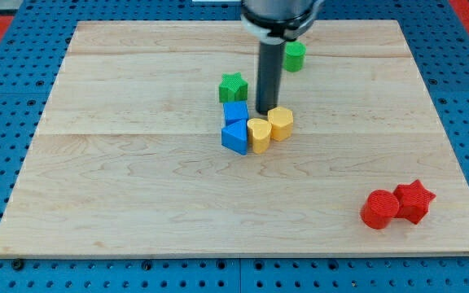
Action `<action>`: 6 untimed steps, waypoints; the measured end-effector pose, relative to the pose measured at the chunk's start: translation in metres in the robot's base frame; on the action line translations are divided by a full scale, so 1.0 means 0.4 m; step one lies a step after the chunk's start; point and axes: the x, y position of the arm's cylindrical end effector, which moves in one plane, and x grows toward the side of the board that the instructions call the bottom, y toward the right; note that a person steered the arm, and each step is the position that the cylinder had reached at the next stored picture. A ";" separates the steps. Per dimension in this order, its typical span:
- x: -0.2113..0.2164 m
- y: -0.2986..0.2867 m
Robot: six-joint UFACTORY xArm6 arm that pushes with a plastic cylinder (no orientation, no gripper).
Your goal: Slide the heart below the hexagon
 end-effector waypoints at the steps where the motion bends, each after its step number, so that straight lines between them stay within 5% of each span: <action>1: 0.059 -0.019; 2: 0.172 0.097; 3: 0.226 0.063; 4: 0.197 -0.144; 6: 0.326 0.053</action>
